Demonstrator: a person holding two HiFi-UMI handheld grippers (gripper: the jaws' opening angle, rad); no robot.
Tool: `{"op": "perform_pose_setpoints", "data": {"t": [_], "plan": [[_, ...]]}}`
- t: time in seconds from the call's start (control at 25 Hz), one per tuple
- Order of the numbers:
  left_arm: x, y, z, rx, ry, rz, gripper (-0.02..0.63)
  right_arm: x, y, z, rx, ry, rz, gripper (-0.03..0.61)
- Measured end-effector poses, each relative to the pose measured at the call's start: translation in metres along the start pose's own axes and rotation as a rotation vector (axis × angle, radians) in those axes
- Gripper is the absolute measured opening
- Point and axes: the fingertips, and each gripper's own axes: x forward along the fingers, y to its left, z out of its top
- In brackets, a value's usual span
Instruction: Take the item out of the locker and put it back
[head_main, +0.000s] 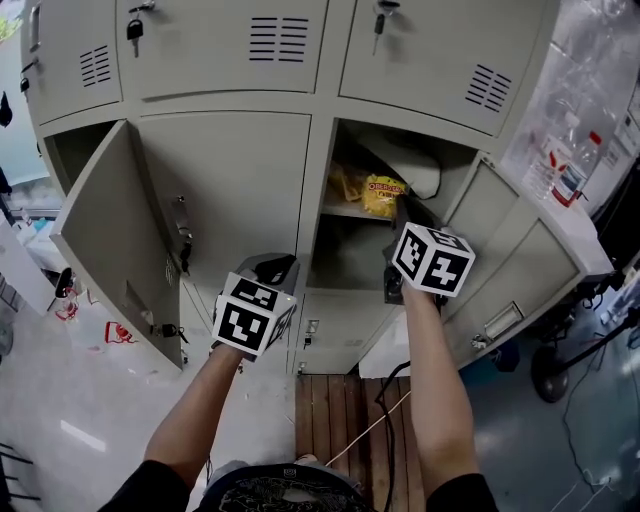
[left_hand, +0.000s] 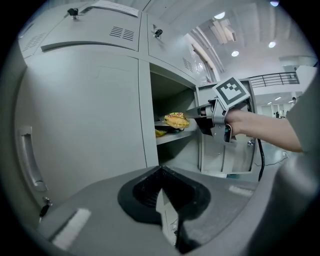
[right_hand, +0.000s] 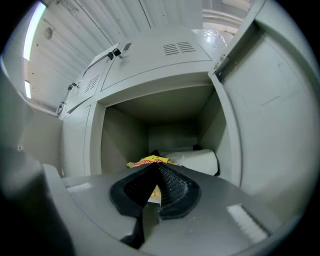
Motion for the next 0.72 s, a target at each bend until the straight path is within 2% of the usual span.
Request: {"op": "perform_pose_setpoints", "data": {"t": [0.44, 0.72], "plan": [[-0.001, -0.005, -0.005, 0.018, -0.023, -0.098, 0.002, -0.043, 0.011, -0.005, -0.010, -0.013, -0.095, 0.021], [-0.006, -0.013, -0.017, 0.020, -0.048, -0.149, 0.002, -0.069, 0.020, -0.021, -0.025, -0.008, -0.152, 0.021]]}}
